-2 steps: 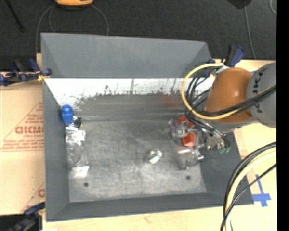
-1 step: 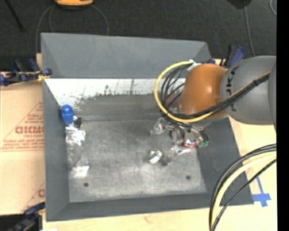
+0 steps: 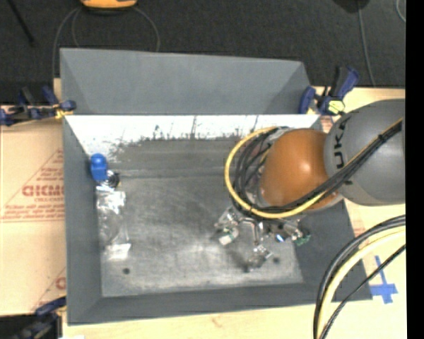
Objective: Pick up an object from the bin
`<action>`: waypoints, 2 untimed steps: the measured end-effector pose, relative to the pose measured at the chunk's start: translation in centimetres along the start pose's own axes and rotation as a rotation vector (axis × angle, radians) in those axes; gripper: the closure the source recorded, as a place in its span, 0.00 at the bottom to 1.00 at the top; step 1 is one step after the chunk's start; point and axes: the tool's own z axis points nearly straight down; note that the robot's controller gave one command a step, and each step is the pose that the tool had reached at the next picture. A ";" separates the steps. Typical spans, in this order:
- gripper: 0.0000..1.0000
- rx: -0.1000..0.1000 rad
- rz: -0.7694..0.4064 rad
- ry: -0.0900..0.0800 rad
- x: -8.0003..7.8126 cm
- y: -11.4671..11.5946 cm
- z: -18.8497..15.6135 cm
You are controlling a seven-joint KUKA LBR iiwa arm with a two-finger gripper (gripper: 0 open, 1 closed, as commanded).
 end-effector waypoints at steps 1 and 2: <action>1.00 -0.001 -0.003 0.007 0.0 -0.1 -0.3; 1.00 -0.010 -0.039 -0.012 1.5 -6.6 0.0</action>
Offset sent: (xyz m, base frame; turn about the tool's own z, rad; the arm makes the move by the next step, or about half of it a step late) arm 0.0000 0.0000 0.0000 0.0000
